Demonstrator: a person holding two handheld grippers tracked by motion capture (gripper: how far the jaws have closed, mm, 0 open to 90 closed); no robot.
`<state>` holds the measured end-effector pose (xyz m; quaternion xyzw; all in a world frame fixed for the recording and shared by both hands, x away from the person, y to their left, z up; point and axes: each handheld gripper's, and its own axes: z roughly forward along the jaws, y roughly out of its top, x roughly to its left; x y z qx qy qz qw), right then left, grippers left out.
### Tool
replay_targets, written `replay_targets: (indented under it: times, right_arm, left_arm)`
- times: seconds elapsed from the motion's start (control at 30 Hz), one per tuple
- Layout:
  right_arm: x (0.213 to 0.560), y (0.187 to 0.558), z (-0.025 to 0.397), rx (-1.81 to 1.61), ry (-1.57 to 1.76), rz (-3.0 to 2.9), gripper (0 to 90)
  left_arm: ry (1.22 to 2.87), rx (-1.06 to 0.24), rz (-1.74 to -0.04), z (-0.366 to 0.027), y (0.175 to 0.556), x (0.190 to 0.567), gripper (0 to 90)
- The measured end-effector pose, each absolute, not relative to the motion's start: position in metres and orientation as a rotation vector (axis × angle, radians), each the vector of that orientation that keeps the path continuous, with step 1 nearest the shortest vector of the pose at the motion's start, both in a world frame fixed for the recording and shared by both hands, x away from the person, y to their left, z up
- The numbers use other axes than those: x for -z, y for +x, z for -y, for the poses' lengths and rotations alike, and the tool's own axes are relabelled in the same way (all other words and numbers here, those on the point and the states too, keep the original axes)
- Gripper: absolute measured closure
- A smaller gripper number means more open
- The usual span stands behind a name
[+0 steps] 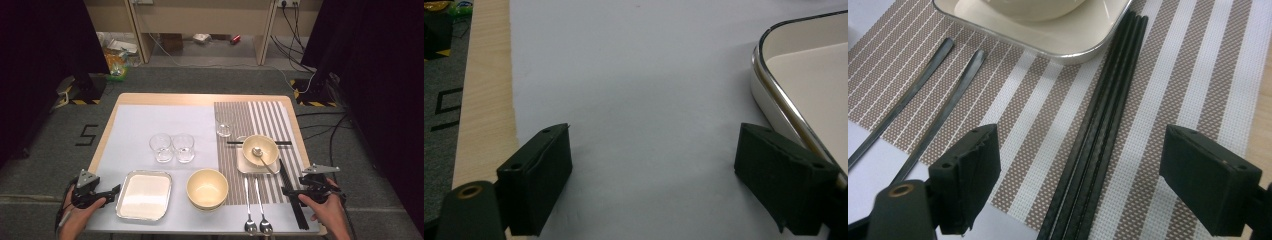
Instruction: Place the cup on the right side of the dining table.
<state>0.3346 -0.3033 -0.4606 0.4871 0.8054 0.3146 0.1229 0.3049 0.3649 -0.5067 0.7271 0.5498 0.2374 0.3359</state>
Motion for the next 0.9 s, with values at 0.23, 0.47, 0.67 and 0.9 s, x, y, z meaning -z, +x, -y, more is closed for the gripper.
replay_targets:
  times: [0.23,0.47,0.67,0.9]
  right_arm:
    - [0.467,0.330,0.302,-0.889,1.419,-2.368,17.1]
    - [0.468,0.324,0.300,-0.870,1.407,-2.369,17.1]
    - [0.469,0.315,0.298,-0.857,1.411,-2.371,17.5]
    - [0.472,0.309,0.297,-0.847,1.401,-2.375,17.6]
  left_arm:
    - [1.896,-0.619,-1.433,-0.365,0.305,0.507,14.5]
    - [1.896,-0.622,-1.432,-0.365,0.305,0.507,14.6]
    - [1.895,-0.626,-1.432,-0.365,0.305,0.507,14.7]
    - [1.897,-0.623,-1.432,-0.365,0.305,0.507,14.7]
